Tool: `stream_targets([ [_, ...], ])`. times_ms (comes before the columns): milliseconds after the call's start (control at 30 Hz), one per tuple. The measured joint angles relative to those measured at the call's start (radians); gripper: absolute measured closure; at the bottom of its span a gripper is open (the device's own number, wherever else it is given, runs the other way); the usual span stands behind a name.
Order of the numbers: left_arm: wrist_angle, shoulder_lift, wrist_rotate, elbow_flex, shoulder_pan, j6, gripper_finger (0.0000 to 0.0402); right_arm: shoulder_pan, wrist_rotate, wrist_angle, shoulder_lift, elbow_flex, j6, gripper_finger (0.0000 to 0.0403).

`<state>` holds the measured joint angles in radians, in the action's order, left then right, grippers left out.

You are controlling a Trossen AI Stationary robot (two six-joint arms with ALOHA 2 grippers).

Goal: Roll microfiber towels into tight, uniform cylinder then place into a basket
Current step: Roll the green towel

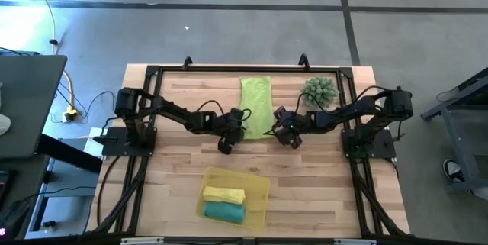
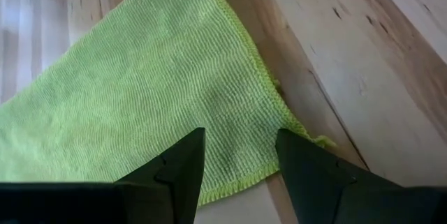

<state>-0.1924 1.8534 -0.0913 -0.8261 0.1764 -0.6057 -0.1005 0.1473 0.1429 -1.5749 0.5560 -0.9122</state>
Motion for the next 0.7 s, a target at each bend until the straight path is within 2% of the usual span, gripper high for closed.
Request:
stream_targets([
  [133,0.001,0.001,0.0,0.0,0.0,0.028,0.0232,0.003,-0.003,0.0,0.0,0.0,0.123,0.026],
  [233,0.001,0.001,0.0,0.0,0.0,0.029,0.0232,0.014,-0.028,0.001,0.0,0.0,0.144,0.026],
  [367,0.001,0.002,0.0,0.001,0.0,0.067,0.0232,0.031,-0.109,-0.009,0.001,0.0,0.028,0.0257],
  [567,0.002,0.002,0.0,0.001,0.0,0.106,0.0232,0.065,-0.041,0.001,0.001,0.001,-0.129,0.021],
  [700,0.002,0.002,0.0,0.001,0.0,0.106,0.0232,0.057,-0.04,0.007,-0.011,0.003,-0.208,0.0185],
])
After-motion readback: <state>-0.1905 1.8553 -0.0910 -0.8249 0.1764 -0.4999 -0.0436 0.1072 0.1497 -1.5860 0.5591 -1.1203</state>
